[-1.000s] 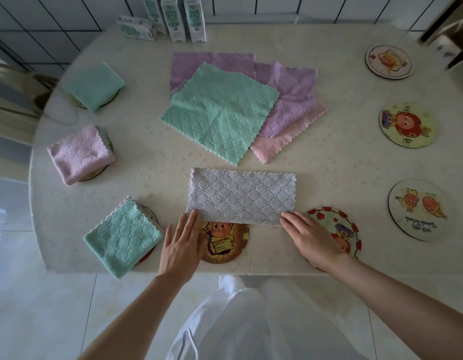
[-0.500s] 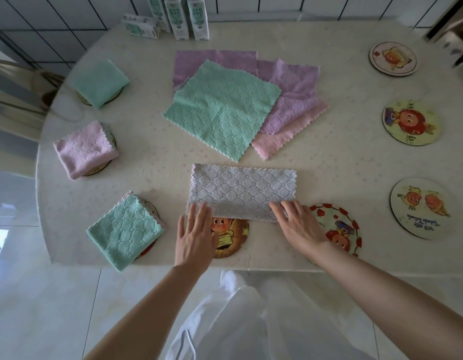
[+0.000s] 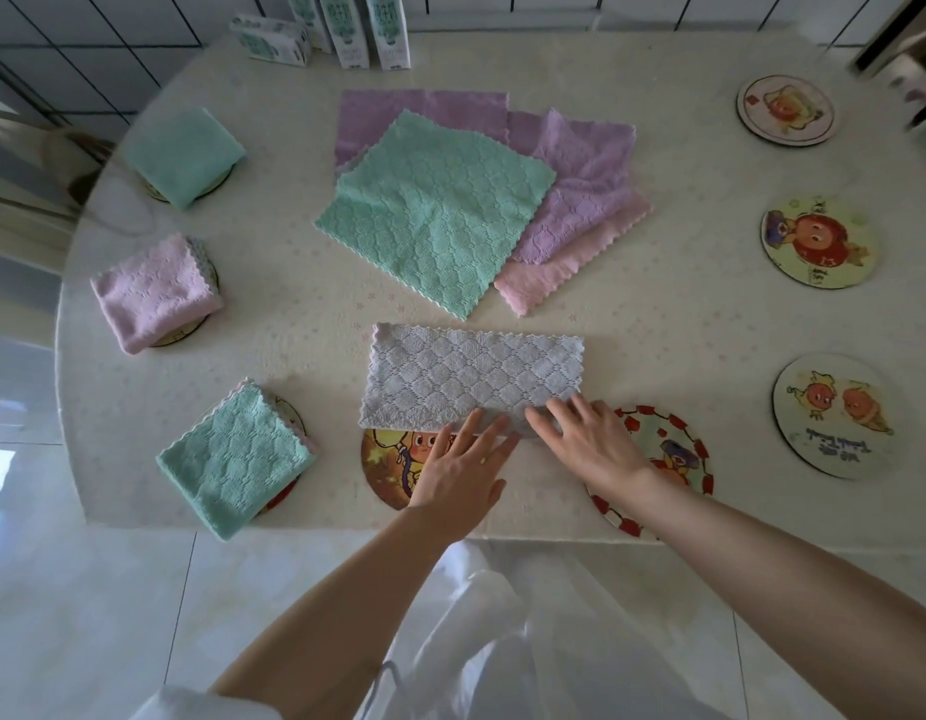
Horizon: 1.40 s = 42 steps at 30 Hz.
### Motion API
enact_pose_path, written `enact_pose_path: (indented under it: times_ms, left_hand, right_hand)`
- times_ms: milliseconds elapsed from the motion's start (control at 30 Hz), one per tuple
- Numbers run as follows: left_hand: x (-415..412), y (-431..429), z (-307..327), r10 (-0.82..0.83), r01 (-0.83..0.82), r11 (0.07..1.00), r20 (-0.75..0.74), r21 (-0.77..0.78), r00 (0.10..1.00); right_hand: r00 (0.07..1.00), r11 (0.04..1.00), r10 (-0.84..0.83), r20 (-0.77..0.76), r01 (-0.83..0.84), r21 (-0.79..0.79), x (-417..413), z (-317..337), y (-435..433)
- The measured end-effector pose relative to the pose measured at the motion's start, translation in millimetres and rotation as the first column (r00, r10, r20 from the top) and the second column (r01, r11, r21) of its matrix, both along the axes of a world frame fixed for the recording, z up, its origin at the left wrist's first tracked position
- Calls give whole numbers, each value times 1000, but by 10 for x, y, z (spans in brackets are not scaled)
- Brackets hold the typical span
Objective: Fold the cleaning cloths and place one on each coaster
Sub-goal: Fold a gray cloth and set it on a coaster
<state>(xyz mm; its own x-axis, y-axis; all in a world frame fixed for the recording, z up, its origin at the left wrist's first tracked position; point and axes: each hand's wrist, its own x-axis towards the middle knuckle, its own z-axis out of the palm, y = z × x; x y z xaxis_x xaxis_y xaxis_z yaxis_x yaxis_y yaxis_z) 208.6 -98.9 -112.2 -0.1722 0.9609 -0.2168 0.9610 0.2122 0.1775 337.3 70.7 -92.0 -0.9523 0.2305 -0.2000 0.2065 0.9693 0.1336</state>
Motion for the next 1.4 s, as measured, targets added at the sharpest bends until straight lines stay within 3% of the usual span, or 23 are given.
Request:
enact_pose_path:
  times_ms: [200, 367, 567, 767, 867, 1033, 1167, 1400]
  left_hand:
    - [-6, 23, 65, 64, -66, 997, 52, 40, 997]
    - [17, 125, 146, 227, -234, 971, 101, 58, 969]
    - [59, 219, 156, 243, -292, 940, 254, 178, 936]
    - [50, -26, 114, 21, -108, 961, 322, 254, 947]
    - [-46, -210, 96, -53, -36, 964, 324, 264, 945]
    - [-95, -442, 161, -47, -56, 960, 355, 274, 934]
    - [-75, -646, 147, 26, -147, 953, 412, 266, 911]
    - [-71, -946, 154, 90, -186, 957, 383, 222, 919]
  right_hand:
    - [978, 997, -19, -210, 3, -77, -79, 57, 21]
    - [926, 990, 46, -375, -92, -105, -61, 278, 75]
    - [867, 962, 112, -485, -217, -166, -33, 623, -160]
    - [899, 881, 77, -430, -263, -393, 139, 731, -213]
    - [930, 888, 72, -359, -224, -402, 171, 589, -101]
    - [978, 918, 193, -85, -210, -335, 134, 353, -35]
    - [939, 899, 328, 105, -276, -339, 53, 167, -81]
    - [873, 836, 487, 10, -463, -293, 34, -104, -144]
